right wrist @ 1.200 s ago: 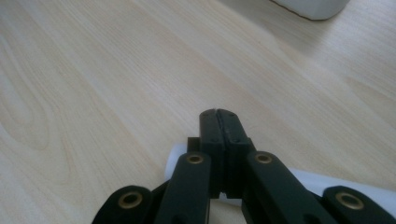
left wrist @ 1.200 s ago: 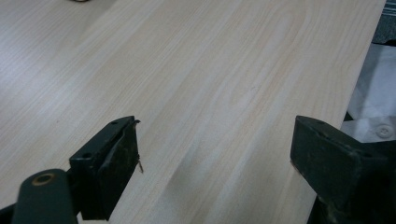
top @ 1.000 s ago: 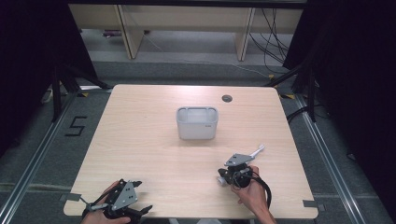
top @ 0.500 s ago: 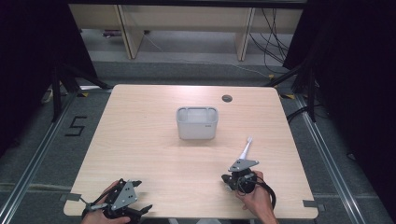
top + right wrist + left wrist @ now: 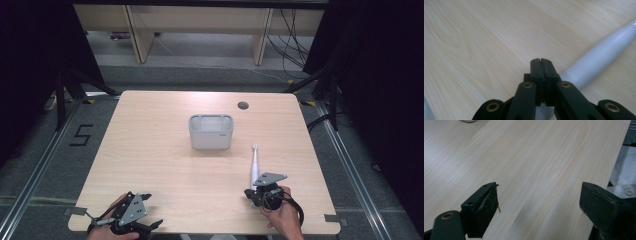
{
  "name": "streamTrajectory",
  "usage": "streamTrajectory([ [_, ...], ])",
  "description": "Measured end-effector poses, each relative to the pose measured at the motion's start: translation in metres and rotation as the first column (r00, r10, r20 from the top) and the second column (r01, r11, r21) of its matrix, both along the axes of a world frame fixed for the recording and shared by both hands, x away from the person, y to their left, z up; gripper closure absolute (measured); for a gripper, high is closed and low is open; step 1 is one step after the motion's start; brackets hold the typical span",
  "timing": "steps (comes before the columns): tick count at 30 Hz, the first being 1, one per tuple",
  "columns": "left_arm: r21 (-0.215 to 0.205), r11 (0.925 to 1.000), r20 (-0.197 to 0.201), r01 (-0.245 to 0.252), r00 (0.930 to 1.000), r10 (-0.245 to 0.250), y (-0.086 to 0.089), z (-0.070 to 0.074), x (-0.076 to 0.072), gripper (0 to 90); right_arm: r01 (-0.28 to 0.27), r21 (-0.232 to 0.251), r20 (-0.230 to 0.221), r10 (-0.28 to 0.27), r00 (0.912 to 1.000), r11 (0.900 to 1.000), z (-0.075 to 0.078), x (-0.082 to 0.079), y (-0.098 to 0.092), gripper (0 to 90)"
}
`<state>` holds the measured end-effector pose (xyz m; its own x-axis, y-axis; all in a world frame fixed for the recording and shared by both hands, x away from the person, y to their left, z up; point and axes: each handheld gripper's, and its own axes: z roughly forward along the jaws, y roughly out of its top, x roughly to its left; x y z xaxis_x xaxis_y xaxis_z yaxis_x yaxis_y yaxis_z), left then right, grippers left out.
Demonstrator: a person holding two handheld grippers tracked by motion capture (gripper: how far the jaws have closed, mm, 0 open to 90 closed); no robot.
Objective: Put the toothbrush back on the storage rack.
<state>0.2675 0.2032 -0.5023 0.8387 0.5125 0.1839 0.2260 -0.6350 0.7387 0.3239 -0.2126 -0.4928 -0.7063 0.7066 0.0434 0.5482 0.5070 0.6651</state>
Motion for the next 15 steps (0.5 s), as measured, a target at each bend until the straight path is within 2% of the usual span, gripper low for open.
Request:
streamTrajectory([
  [3,0.0,1.0,0.002,-0.001,1.0,0.001,0.0,0.0,-0.001,14.8,-0.017,-0.011,-0.011,0.017,0.9998,1.0,0.001,0.0,-0.003,88.9],
  [4,0.017,0.9998,-0.013,0.004,0.9999,-0.004,0.0,0.001,-0.001,14.8,0.0,-0.011,-0.015,0.0,0.9999,1.0,0.002,-0.002,-0.006,88.9],
  [5,0.002,1.0,0.0,0.0,1.0,0.0,0.0,0.0,0.0,14.8,0.0,-0.011,-0.015,0.0,0.9999,1.0,0.002,-0.002,-0.006,88.9],
  [6,0.009,1.0,-0.007,0.003,1.0,-0.003,0.0,0.001,0.0,14.8,0.014,0.004,-0.009,-0.014,0.9999,1.0,0.001,-0.003,-0.007,88.9],
  [9,0.019,0.9998,-0.012,0.004,0.9999,-0.003,0.0,0.001,-0.001,14.8,0.014,0.007,-0.008,-0.014,0.9999,1.0,0.0,-0.003,-0.009,88.9],
  [10,0.002,1.0,0.001,-0.001,1.0,0.001,0.0,-0.001,0.0,14.8,0.033,0.0,-0.037,-0.033,0.9987,0.999,0.003,-0.006,-0.011,88.8],
  [11,0.003,1.0,-0.003,0.0,1.0,0.0,0.0,0.0,0.0,14.8,0.012,-0.007,-0.01,-0.012,0.9999,1.0,0.001,-0.005,-0.012,88.7],
  [15,0.007,1.0,-0.006,0.004,1.0,-0.004,0.0,0.0,-0.001,14.8,0.03,0.0,-0.006,-0.03,0.9995,1.0,0.001,-0.006,-0.016,88.6],
])
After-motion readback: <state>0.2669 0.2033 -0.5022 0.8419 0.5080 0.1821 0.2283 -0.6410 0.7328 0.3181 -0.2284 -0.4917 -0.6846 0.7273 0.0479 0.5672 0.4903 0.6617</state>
